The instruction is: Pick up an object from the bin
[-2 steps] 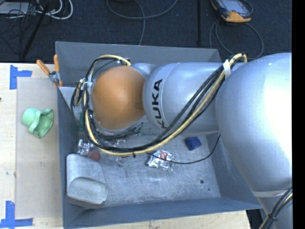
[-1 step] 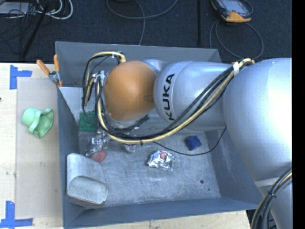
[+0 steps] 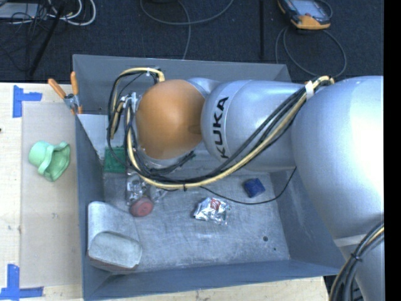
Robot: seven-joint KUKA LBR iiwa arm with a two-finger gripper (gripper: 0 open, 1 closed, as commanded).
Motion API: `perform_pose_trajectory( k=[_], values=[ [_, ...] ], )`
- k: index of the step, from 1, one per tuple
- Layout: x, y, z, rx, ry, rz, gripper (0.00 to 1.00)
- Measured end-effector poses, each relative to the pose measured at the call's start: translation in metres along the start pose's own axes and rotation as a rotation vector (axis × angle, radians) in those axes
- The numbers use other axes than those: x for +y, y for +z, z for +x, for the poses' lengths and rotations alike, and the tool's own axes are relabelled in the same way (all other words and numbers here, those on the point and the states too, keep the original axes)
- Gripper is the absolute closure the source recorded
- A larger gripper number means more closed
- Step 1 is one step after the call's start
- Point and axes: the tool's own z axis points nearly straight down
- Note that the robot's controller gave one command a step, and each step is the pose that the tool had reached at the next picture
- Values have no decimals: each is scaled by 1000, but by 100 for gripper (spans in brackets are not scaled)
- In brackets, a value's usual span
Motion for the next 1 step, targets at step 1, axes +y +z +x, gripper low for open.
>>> perform_pose_trajectory(
  k=[1],
  values=[
    [-4, -88, 1, 1, -292, 4, 100]
  ],
)
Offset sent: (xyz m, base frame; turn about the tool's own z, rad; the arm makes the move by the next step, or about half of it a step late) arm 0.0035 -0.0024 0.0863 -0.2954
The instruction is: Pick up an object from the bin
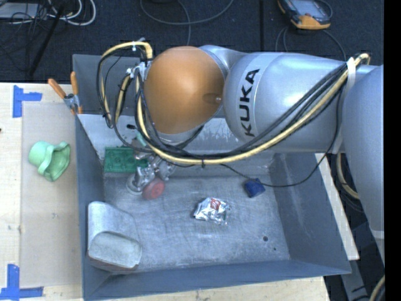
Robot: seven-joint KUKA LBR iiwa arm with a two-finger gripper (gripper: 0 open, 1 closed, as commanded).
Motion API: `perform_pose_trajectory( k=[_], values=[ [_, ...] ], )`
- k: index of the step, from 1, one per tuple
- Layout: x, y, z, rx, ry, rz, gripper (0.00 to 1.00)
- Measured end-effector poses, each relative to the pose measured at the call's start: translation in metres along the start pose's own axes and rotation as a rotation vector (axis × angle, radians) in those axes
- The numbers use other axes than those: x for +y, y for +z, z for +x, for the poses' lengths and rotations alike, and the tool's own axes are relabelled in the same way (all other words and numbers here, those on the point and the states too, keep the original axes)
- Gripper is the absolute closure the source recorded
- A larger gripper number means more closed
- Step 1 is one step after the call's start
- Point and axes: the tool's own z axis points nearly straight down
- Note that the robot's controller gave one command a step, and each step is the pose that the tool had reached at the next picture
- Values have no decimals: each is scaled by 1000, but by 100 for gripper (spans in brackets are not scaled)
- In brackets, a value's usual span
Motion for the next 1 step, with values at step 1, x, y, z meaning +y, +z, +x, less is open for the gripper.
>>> perform_pose_trajectory(
  k=[1],
  values=[
    [30, -200, -10, 0, -448, 0, 100]
  ],
)
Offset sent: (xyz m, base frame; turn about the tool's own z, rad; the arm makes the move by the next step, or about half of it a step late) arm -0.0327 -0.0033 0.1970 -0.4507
